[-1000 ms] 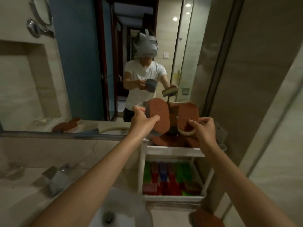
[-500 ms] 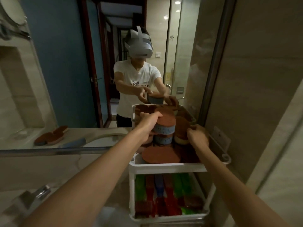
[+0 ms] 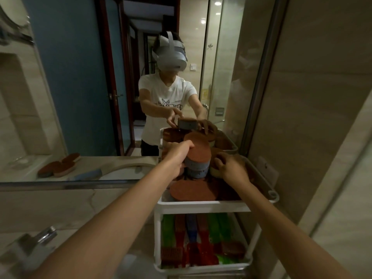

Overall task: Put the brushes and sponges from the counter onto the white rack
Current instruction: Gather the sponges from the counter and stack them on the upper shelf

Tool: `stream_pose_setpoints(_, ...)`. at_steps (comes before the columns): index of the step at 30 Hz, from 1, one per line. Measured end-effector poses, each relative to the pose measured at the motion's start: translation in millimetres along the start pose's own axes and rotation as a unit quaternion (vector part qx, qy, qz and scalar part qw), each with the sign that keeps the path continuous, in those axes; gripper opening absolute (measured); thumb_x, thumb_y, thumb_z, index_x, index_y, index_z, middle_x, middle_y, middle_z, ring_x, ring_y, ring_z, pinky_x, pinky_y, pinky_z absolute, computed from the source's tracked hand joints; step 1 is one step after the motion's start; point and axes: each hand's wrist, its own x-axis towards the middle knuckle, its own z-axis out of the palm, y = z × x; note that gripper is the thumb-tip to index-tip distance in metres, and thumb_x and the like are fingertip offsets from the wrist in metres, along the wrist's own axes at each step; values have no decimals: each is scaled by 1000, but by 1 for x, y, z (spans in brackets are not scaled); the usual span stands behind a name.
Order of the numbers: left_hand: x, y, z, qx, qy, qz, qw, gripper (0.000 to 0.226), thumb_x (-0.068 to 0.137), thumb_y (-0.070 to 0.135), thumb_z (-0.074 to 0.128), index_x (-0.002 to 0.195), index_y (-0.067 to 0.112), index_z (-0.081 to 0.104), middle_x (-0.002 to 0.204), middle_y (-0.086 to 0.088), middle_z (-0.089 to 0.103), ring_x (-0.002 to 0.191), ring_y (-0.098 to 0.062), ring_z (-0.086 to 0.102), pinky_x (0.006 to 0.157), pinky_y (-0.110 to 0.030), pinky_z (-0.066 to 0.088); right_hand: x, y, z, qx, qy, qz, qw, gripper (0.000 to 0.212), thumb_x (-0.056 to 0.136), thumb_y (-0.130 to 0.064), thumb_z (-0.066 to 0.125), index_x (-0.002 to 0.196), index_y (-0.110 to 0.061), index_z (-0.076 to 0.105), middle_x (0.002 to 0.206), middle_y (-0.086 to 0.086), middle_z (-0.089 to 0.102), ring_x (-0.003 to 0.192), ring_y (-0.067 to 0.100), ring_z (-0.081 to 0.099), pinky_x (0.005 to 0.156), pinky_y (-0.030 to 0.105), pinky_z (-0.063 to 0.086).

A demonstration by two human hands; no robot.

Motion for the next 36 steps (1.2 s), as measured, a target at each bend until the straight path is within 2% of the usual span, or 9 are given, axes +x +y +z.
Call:
stream_pose_setpoints(3,-8,5,1,22,-19,21,999,45,75,24,66,116,9,58,108,-6,65,92,-20,60,62,-26,47,-11,-5,-15,82,69,-20,994,36,98,-16,38,132,-12,50,126,15,56,113,31,57,94,40,48)
stream_pose_setpoints(6,-19,13,8,12,-26,29,999,14,80,19,67,92,13,62,101,-6,64,95,-20,59,74,-26,46,-24,-11,-30,191,81,-77,975,38,91,-10,44,128,-19,51,124,8,57,113,25,56,97,47,49)
stream_pose_setpoints(12,-36,18,33,5,-73,22,997,19,82,13,66,96,10,55,93,-8,63,99,-22,60,86,-34,54,-42,-7,-44,143,33,-117,982,54,89,-40,57,138,-34,35,132,5,46,119,19,48,101,40,46)
stream_pose_setpoints(15,-39,13,45,-8,-112,20,993,29,85,15,63,111,4,57,110,-14,67,101,-25,64,87,-35,54,-42,2,-45,129,66,-109,983,55,89,-33,58,139,-27,36,129,10,54,116,23,55,97,39,49)
stream_pose_setpoints(18,-37,6,51,54,-104,84,990,22,96,20,47,110,5,56,100,-13,66,95,-23,64,84,-33,52,-37,12,-44,125,109,-44,985,52,94,-32,51,142,-26,31,127,11,58,110,28,60,89,35,51)
stream_pose_setpoints(20,-29,0,51,211,-57,185,958,25,97,18,41,110,8,59,105,-14,66,103,-27,62,86,-36,49,-31,19,-42,72,108,-5,992,54,96,-33,44,145,-28,22,130,15,53,107,33,60,85,39,51)
stream_pose_setpoints(22,-23,-10,49,401,-42,276,873,32,98,17,37,123,11,55,124,-14,59,120,-29,52,94,-36,42,-27,24,-39,-4,93,10,996,53,98,-31,39,147,-28,19,137,21,42,109,38,56,87,43,50)
stream_pose_setpoints(26,-13,-33,45,610,-120,276,733,47,101,30,25,147,20,27,156,-13,23,146,-27,14,118,-43,13,-24,29,-27,-99,73,28,992,53,100,-29,34,150,-26,18,144,29,25,123,42,45,100,45,45)
stream_pose_setpoints(36,-16,-33,42,632,-140,252,719,49,101,34,25,148,22,25,159,-12,14,148,-25,9,119,-38,7,-18,33,-22,-160,-10,38,986,51,102,-27,28,151,-27,13,149,29,22,132,40,37,104,42,38)
